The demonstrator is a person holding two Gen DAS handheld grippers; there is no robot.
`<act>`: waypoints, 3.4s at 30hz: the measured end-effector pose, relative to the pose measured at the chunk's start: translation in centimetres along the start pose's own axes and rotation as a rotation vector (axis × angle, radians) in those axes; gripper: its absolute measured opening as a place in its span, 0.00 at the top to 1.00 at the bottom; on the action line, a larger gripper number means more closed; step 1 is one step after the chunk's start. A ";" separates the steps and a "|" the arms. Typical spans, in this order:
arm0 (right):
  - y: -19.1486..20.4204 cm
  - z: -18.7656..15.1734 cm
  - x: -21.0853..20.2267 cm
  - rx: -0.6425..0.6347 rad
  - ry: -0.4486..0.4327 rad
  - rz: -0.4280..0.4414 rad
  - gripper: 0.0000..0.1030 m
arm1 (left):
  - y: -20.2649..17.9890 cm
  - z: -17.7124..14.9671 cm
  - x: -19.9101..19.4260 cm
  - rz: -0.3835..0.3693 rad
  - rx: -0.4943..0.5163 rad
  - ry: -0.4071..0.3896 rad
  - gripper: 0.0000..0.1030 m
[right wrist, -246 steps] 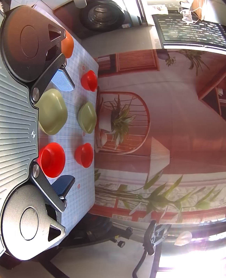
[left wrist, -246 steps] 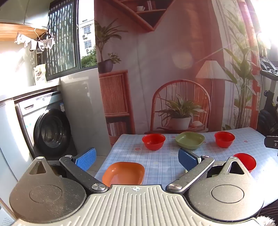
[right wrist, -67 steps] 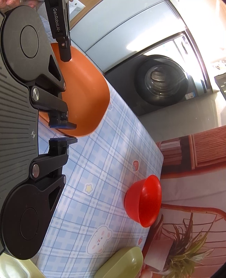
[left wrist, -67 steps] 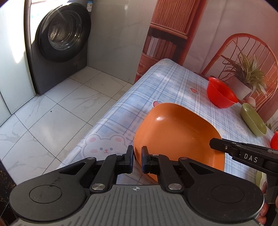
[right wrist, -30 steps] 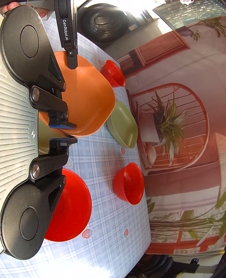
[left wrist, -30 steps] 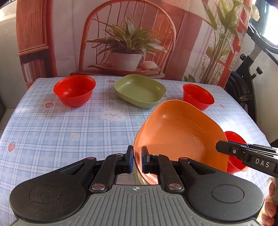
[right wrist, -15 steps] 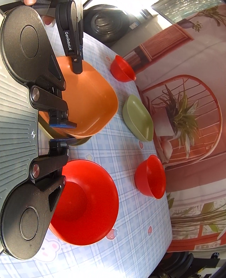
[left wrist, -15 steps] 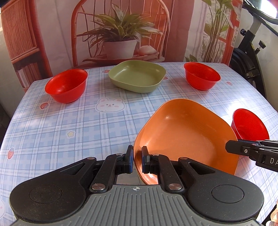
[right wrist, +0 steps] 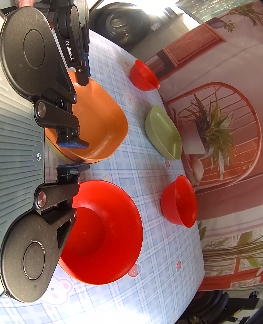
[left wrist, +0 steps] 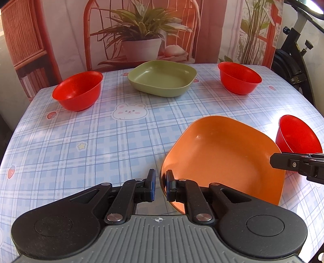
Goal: Organize plates and bowls
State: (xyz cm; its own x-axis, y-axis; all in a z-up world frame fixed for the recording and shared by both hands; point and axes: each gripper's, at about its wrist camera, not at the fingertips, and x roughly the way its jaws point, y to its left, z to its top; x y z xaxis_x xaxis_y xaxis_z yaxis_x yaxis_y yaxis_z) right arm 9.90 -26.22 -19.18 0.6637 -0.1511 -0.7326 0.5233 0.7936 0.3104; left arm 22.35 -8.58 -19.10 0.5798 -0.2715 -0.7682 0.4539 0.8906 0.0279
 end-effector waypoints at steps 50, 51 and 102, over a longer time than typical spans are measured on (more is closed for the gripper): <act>0.3 9.3 -5.0 -0.103 -0.255 0.039 0.90 | 6.6 6.3 -12.4 0.005 -0.173 -0.400 0.65; 0.3 9.2 -4.5 -0.106 -0.244 0.036 0.90 | 6.5 6.3 -11.8 0.004 -0.173 -0.390 0.65; 1.0 16.3 17.7 -0.192 0.037 0.005 0.78 | 6.3 12.2 14.6 -0.072 -0.035 -0.097 0.85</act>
State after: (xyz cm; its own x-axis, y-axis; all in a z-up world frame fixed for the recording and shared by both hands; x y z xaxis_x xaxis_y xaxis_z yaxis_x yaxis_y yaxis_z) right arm 30.86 -37.71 -21.94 0.6440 -0.1284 -0.7542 0.4065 0.8925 0.1952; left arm 41.89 -11.33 -22.33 0.6102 -0.3677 -0.7018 0.4737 0.8793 -0.0488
